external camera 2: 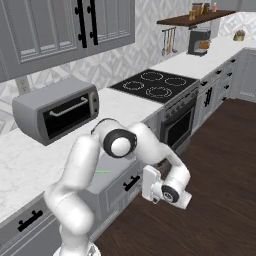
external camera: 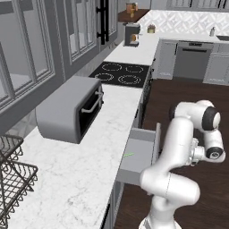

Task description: Take a straw from the drawer in front and place it inside the glass cup on the dining counter.

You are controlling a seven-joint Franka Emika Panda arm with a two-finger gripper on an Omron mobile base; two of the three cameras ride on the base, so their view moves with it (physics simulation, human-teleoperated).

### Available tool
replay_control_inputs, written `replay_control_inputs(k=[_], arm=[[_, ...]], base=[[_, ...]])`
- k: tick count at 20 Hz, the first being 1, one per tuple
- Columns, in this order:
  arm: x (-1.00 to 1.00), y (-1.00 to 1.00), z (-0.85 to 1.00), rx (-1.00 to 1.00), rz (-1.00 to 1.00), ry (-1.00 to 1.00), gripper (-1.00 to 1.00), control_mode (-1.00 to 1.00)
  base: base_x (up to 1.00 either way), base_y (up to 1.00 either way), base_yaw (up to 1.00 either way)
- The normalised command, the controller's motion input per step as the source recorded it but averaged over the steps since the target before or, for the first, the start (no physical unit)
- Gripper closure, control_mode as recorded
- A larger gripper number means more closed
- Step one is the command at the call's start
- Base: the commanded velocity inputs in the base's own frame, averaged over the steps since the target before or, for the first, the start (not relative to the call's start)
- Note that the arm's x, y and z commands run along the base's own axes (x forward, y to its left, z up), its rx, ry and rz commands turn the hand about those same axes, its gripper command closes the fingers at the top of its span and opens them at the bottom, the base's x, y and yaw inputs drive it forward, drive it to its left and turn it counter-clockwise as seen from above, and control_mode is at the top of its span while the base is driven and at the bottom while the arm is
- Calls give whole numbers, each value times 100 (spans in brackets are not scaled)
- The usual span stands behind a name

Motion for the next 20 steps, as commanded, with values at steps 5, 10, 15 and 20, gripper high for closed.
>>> replay_control_inputs(k=[5, 10, 15, 20], arm=[[1, 39, 100, -35, 0, 0, -100, -100], [27, 55, 94, -24, -1, 12, -100, -100], [55, 63, 39, -16, -2, 32, -100, -100], [52, 63, -4, -14, -1, 37, -100, -100]], base=[[0, 0, 0], [0, 0, 0], [0, 0, 0], [0, 0, 0]])
